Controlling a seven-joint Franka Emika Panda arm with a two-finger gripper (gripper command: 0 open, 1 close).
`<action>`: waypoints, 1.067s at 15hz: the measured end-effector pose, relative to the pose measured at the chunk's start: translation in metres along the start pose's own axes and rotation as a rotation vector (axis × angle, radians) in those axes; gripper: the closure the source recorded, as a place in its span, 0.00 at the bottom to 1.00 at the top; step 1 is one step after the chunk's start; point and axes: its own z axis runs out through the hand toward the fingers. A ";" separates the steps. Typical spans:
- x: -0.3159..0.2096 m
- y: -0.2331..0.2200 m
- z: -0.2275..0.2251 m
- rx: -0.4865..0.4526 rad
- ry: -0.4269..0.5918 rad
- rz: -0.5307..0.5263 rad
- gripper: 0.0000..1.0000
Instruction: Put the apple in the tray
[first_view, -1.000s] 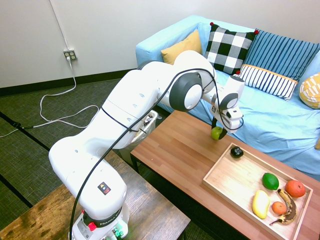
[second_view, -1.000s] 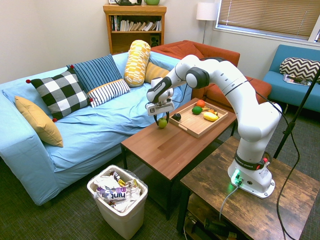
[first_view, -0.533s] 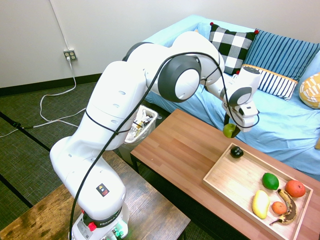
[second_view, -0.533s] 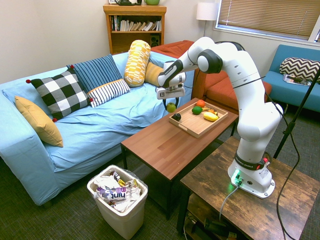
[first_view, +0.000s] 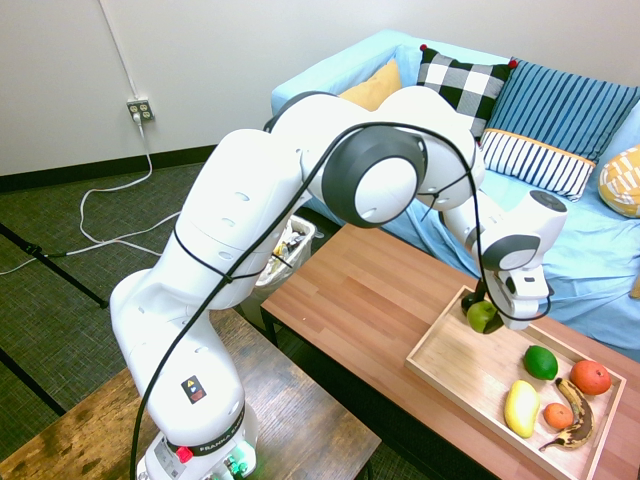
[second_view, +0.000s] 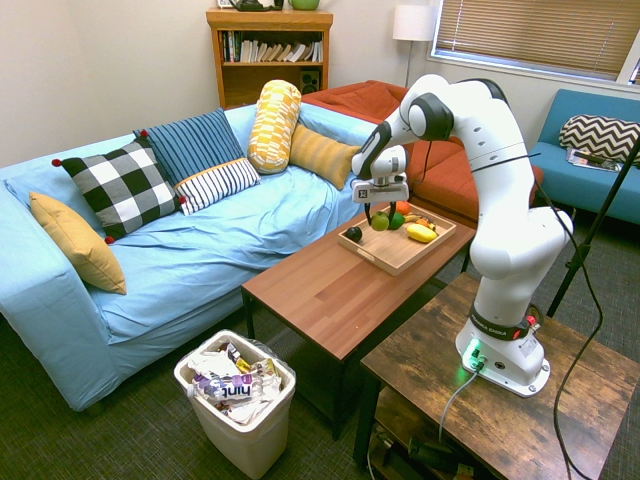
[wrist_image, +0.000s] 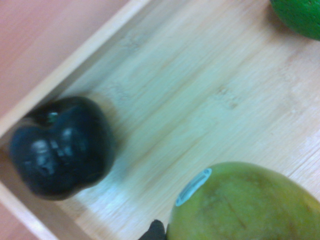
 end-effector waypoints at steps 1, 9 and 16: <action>0.004 0.003 0.010 -0.014 0.000 0.007 1.00; 0.013 0.001 0.045 -0.056 0.010 0.016 1.00; 0.014 -0.010 0.058 -0.064 0.006 0.019 0.00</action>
